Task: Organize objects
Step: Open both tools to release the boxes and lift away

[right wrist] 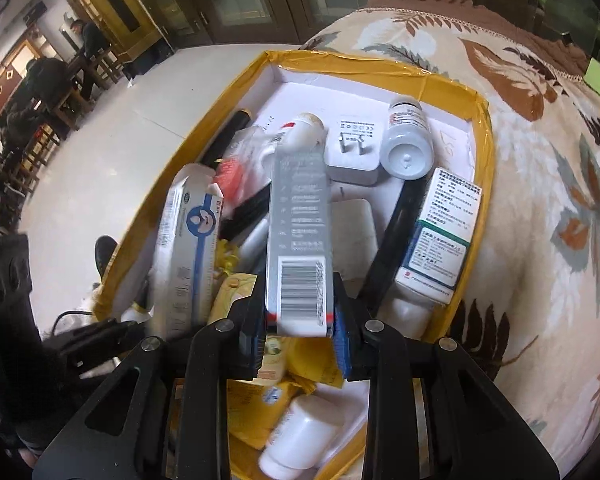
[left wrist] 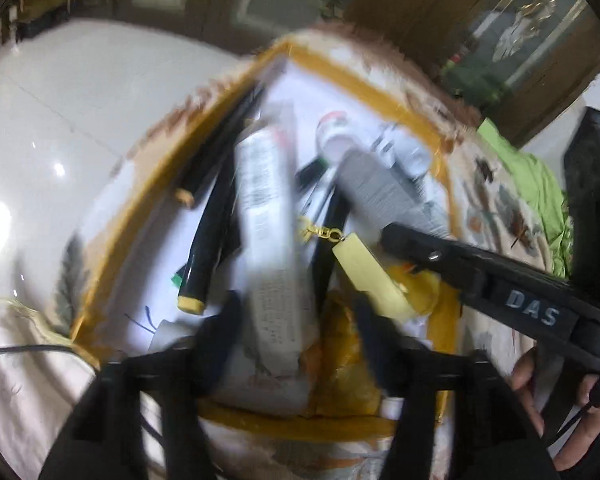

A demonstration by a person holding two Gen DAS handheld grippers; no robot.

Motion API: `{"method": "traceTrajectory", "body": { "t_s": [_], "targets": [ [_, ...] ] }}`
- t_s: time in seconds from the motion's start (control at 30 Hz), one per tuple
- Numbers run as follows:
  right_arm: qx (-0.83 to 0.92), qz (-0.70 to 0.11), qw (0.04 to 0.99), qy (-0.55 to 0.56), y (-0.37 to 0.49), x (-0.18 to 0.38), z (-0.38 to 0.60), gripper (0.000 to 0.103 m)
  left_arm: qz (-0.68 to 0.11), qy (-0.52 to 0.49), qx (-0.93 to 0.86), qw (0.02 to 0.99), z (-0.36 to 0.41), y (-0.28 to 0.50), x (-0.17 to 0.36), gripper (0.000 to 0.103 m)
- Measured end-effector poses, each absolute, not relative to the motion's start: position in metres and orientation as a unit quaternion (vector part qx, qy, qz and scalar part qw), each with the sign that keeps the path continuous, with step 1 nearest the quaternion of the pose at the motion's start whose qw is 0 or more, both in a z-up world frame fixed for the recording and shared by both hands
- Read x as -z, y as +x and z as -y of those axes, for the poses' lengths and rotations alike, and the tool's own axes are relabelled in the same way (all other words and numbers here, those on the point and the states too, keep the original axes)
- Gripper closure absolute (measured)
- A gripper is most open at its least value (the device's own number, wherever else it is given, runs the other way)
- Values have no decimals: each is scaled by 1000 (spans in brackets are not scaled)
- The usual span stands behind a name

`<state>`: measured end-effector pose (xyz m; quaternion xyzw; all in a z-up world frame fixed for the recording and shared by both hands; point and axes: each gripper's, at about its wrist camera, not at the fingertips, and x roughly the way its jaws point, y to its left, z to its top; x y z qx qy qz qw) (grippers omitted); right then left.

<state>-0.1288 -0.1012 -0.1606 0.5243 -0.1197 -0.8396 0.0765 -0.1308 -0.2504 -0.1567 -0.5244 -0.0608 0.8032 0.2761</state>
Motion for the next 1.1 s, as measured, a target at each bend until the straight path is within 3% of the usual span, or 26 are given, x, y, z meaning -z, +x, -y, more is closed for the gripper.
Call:
{"method": "traceTrajectory", "body": {
  "t_s": [0.13, 0.3, 0.57, 0.73, 0.87, 1.1],
  "targets": [
    [849, 130, 80, 505, -117, 147, 99, 50, 95, -504, -817, 264, 256, -108, 139, 25],
    [860, 140, 76, 485, -101, 134, 83, 50, 95, -556, -789, 245, 249, -93, 144, 25],
    [854, 189, 73, 479, -83, 135, 56, 50, -107, -486, -856, 142, 224, -64, 117, 25],
    [854, 194, 82, 475, -73, 137, 53, 50, -109, -462, -876, 92, 230, -60, 108, 25],
    [853, 193, 87, 477, -68, 139, 52, 50, -104, -466, -875, 87, 228, -60, 104, 19],
    [851, 193, 99, 479, -67, 139, 53, 50, -109, -465, -873, 101, 215, -55, 109, 19]
  ]
}}
